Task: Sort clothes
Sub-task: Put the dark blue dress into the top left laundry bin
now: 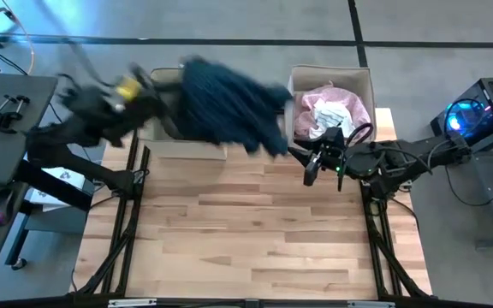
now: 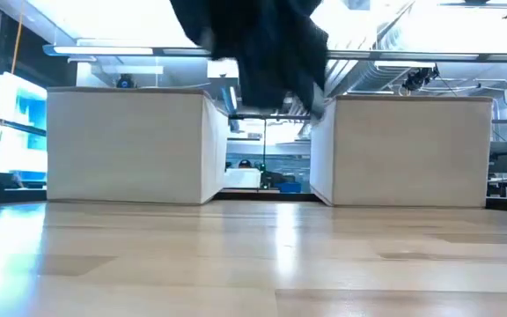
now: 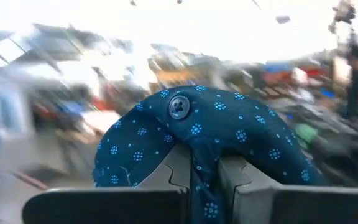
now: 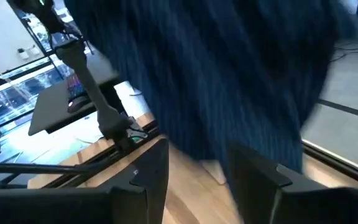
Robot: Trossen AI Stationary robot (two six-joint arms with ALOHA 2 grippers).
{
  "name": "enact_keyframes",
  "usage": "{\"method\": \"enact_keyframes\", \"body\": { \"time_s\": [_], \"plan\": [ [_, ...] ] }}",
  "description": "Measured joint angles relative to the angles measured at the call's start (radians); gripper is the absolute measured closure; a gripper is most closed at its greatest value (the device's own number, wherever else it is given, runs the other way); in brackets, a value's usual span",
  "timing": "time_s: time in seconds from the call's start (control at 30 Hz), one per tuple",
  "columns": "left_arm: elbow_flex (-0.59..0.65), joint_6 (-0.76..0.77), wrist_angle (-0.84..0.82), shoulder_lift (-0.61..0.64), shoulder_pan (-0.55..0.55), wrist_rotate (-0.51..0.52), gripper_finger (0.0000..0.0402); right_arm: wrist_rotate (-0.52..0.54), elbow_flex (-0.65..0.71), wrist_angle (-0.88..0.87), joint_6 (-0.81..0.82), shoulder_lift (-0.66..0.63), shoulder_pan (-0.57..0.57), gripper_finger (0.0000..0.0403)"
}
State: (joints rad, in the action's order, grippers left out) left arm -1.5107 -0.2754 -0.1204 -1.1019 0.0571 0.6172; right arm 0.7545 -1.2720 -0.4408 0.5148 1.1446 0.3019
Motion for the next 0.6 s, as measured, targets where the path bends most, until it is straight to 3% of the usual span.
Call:
{"method": "enact_keyframes", "body": {
  "time_s": [0.13, 0.3, 0.5, 0.6],
  "plan": [
    [-0.091, -0.217, 0.024, 0.023, -0.053, 0.045, 0.0387, 0.004, 0.0, 0.001, 0.009, 0.0, 0.0, 0.0258],
    [-0.129, -0.353, 0.005, 0.022, -0.16, 0.103, 0.0385, 0.004, 0.0, 0.003, 0.027, 0.0, 0.0, 0.0258],
    [-0.124, -0.224, -0.277, -0.016, -0.394, 0.147, 0.0384, 0.036, 0.0, 0.003, 0.018, 0.0, -0.012, 0.0258],
    [-0.086, -0.029, -0.489, -0.056, -0.553, -0.022, 0.0384, 0.036, 0.0, 0.003, 0.019, 0.0, -0.033, 0.0258]
  ]
}}
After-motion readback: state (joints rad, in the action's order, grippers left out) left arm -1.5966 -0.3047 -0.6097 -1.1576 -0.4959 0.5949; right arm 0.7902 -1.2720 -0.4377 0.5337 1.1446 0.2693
